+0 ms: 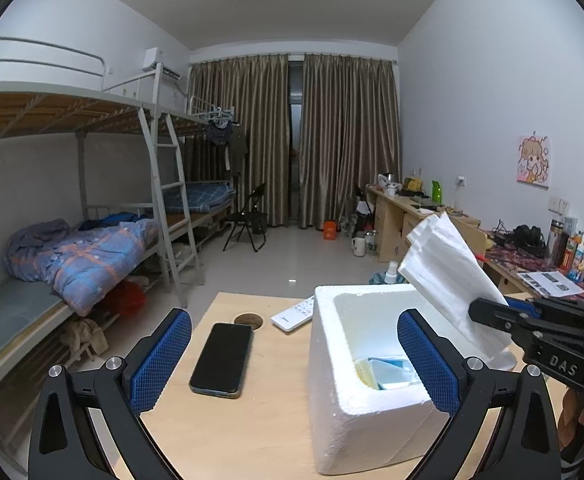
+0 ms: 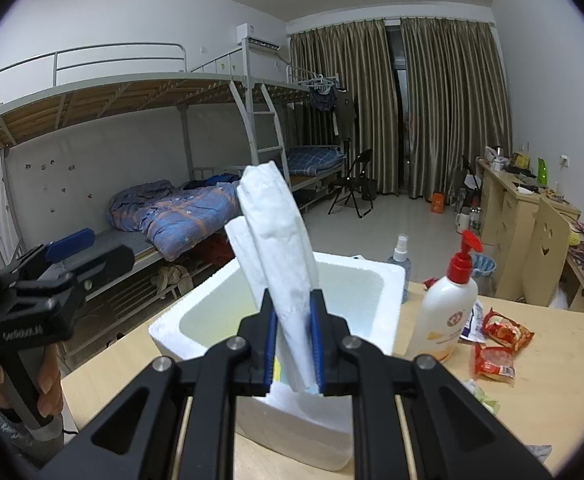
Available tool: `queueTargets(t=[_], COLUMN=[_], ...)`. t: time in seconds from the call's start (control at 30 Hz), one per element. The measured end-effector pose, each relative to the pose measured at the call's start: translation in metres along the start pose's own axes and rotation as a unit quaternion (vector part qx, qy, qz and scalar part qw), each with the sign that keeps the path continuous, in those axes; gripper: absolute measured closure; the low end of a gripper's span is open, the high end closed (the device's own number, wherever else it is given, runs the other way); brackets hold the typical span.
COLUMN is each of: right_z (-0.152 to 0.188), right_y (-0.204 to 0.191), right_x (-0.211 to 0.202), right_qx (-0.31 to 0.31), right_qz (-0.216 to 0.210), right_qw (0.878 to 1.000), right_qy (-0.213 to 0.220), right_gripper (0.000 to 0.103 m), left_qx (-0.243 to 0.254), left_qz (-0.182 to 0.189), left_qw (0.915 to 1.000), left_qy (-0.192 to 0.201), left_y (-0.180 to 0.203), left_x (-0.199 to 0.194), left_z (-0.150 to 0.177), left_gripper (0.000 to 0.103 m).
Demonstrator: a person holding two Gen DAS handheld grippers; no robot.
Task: Organize soft objects
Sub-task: 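Lower the paper towel into the foam box and open the right tool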
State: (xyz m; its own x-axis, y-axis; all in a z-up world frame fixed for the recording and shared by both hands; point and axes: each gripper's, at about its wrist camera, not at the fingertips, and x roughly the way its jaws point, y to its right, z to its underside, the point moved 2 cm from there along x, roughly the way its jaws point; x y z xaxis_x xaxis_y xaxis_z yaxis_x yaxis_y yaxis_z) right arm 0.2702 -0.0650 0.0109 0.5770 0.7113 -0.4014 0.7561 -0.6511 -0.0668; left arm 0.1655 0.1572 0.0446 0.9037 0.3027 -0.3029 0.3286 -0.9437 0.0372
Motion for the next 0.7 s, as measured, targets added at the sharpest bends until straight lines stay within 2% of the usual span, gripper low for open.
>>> queueTargets(t=[0.4,0.43,0.47,0.5,0.53,0.57,0.63,0.7], right_z=[-0.001,-0.001,-0.001,-0.001,-0.001,-0.001,-0.002,-0.002], right_y=[-0.004,-0.003,-0.003,-0.004,-0.003,-0.003,-0.003,-0.003], right_x=[0.025,0.025,0.025,0.024,0.024,0.022,0.02,0.018], right_qx=[0.014,0.015,0.016,0.017,0.018,0.018,0.015,0.017], right_qz=[0.018,0.022,0.023,0.022,0.023,0.027,0.042,0.038], right_qw=[0.999,0.999,0.999,0.999,0.999,0.999,0.999,0.999], right_qy=[-0.023,-0.025,-0.025,-0.025,-0.023,-0.02,-0.017,-0.014], right_gripper=[0.084,0.078,0.062,0.054,0.038,0.027,0.023,0.023], left_qx=[-0.01,-0.01,-0.011,-0.011,-0.012,-0.013,-0.012,-0.013], left_qz=[-0.003,-0.002,-0.003,-0.003,-0.003,-0.002,-0.004,-0.002], left_qw=[0.9999,0.9999,0.9999,0.9999,0.9999,0.9999,0.9999,0.9999], left_qy=[-0.004,-0.004,-0.004,-0.004,-0.004,-0.004,-0.004,-0.004], left_y=[-0.014,-0.014,-0.014,-0.014,-0.015,-0.015,-0.015,-0.014], left_x=[0.003,0.003,0.003,0.003,0.003,0.003,0.004,0.004], left_z=[0.002,0.002,0.003,0.003,0.003,0.003,0.003,0.002], left_gripper=[0.0,0.0,0.0,0.0,0.0,0.0,0.0,0.0])
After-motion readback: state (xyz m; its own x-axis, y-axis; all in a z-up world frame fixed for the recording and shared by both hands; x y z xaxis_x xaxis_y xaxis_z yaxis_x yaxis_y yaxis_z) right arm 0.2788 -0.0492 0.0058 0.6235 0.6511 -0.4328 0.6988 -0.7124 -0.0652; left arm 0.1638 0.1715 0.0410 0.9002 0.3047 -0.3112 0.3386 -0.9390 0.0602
